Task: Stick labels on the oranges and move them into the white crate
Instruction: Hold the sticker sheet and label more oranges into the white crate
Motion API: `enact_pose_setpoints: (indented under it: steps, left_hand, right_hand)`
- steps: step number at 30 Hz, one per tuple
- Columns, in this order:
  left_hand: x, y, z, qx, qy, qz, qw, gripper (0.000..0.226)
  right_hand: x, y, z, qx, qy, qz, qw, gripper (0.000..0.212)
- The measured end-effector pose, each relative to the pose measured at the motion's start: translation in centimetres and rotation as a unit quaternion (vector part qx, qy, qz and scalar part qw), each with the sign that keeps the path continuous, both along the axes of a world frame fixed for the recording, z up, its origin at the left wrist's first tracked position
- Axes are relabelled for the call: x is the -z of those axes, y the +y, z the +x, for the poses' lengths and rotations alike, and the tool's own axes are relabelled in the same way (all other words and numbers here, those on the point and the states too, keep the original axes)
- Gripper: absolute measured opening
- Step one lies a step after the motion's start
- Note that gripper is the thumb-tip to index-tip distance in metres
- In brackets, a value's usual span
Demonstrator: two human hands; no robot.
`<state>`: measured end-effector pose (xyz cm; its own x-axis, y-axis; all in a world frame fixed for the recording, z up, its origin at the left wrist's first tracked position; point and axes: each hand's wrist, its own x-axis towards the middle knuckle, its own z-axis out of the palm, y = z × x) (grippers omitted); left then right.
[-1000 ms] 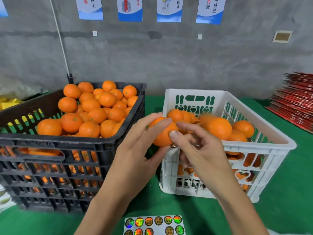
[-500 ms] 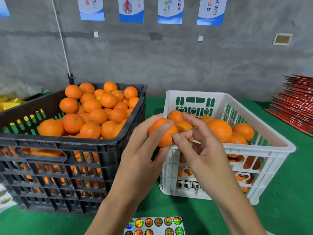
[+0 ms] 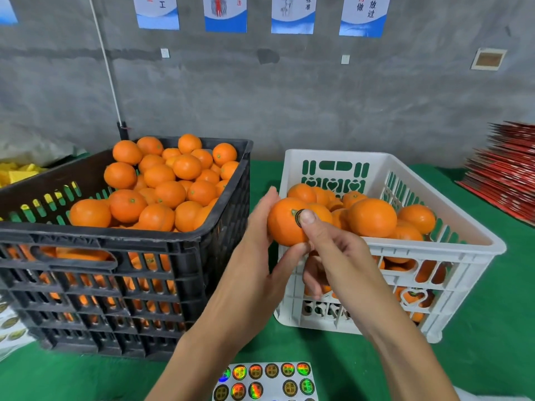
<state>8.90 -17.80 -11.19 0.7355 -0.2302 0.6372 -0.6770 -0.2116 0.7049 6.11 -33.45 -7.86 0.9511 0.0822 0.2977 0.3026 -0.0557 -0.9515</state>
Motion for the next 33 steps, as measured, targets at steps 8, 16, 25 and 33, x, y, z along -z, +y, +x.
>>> enact_pose_setpoints:
  steps: [8,16,25,33]
  left_hand:
    - [-0.2,0.5,-0.1,-0.023,0.001,0.019,1.0,0.076]
    - [0.3,0.9,0.1,-0.121,0.098,0.123,0.98,0.045]
    - [1.4,2.7,1.3,-0.044,0.358,0.347,0.866,0.005]
    - [5.6,2.0,1.4,0.047,0.499,0.486,0.716,0.039]
  right_hand:
    - [-0.1,-0.3,0.9,0.059,-0.031,0.317,0.946,0.029]
    - [0.0,-0.1,0.8,0.086,-0.075,0.226,0.967,0.025]
    - [5.0,0.3,2.0,-0.071,0.079,-0.34,0.934,0.017]
    - [9.1,2.0,2.0,-0.148,0.241,-0.583,0.762,0.045]
